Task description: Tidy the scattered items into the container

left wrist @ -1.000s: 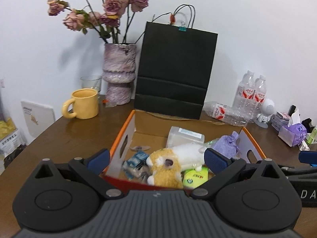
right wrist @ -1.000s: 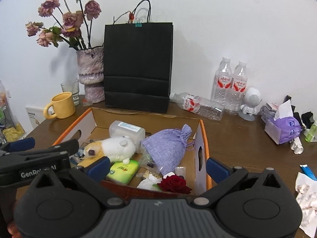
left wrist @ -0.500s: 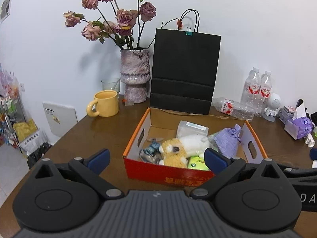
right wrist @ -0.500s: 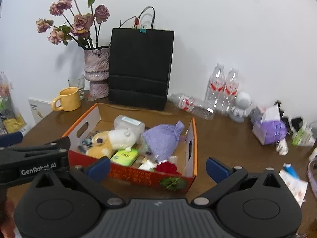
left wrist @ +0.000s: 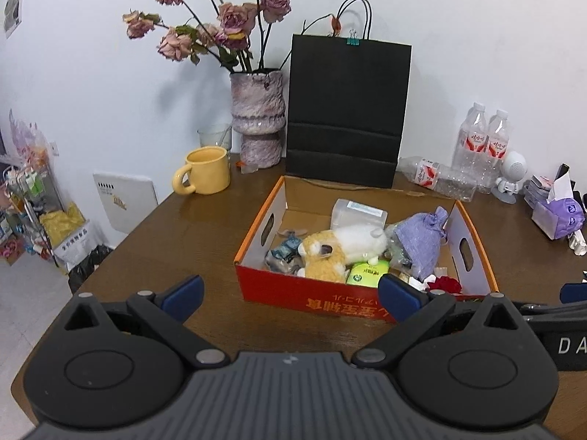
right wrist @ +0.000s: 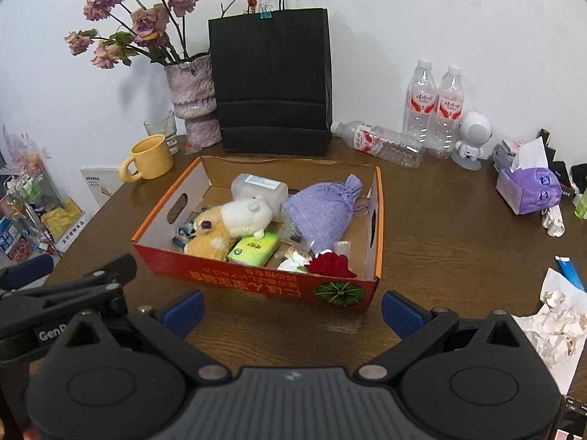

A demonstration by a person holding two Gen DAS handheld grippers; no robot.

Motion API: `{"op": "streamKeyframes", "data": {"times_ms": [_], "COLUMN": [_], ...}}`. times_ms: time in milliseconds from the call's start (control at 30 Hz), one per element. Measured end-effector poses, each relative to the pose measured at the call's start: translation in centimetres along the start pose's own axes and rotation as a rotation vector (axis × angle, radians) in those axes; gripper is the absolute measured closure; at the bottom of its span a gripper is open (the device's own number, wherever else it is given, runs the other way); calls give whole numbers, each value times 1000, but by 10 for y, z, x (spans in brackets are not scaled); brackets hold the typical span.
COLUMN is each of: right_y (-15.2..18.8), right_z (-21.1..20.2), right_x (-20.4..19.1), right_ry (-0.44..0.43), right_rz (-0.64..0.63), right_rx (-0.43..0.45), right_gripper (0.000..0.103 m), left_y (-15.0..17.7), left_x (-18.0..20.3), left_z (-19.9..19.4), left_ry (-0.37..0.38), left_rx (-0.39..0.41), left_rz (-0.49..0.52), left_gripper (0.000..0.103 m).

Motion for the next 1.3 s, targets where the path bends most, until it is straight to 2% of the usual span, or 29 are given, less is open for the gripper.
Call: {"op": "streamKeyframes", "data": {"times_ms": [233, 767, 967, 1300], "right_y": [1, 10, 14, 15], "right_z": [-3, 6, 12, 11], "right_x": [0, 3, 1, 0], "right_ry": [11, -4, -16, -19], "right_rz": [-8, 55, 71, 69], "right_rx": [3, -66, -104, -103], "right_gripper": [0, 0, 0, 0], "left_y": [1, 7, 10, 13], "left_x": [1, 0, -2, -2], "left_z": [-1, 9, 10, 11], "left_ry": [-16, -45, -57, -60], "left_rx": [-43, -121, -137, -158], "left_rz": [5, 31, 40, 53], "left_gripper": [0, 0, 0, 0]}}
Point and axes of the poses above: each gripper's, at about its wrist camera, not at the fingertips, and z roughly the way its jaws point, x to its right, y to its underside, the point moved 5 cm from there along z, roughly the way its jaws point, and after that the axes turned 1 degree about -z, right-handed, at the moved point
